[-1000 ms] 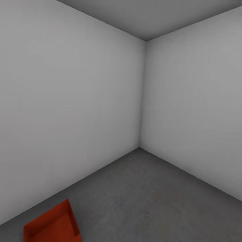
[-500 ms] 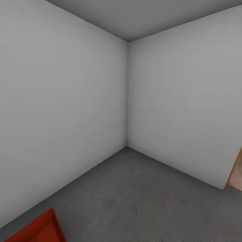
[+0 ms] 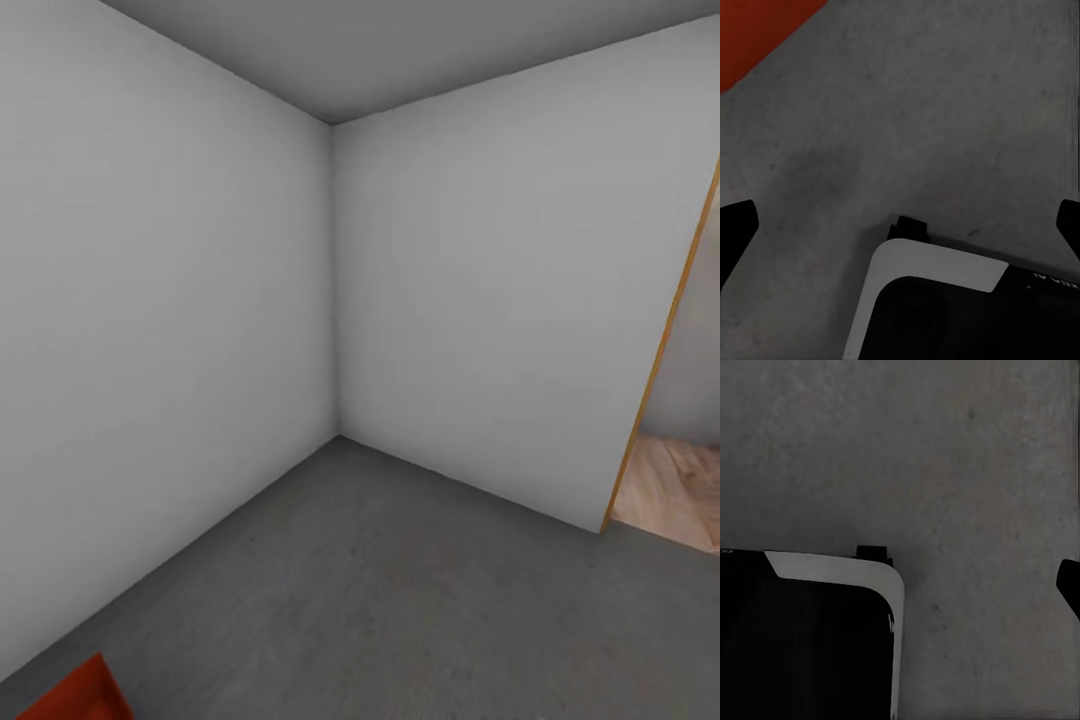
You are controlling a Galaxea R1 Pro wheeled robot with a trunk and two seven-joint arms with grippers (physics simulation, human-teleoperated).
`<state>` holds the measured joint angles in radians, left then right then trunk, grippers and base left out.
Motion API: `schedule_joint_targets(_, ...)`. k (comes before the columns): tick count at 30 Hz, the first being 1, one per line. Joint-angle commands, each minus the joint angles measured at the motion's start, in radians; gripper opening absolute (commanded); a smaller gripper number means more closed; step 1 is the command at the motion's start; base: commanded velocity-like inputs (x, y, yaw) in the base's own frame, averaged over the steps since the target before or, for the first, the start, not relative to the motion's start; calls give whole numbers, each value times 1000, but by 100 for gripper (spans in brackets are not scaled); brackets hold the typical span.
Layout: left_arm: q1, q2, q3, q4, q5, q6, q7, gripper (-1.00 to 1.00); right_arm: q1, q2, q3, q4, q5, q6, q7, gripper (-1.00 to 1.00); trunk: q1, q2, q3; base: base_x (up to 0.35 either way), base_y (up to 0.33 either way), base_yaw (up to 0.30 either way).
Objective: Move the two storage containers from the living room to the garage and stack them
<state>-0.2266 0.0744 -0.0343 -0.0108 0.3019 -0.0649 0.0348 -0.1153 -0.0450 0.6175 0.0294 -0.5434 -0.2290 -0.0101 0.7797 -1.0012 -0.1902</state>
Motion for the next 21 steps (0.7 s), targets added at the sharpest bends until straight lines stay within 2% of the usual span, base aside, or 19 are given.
schedule_joint_targets(1,0,0,-4,0,5,-3,2,100,-1,1,8,3,-6,-5,-1,100,0,-1,-1,0,0,-289)
schedule_joint_targets(21,0,0,-4,0,5,-3,2,100,-1,0,8,3,-6,-4,-1,100,0,-1,-1,0,0,-290)
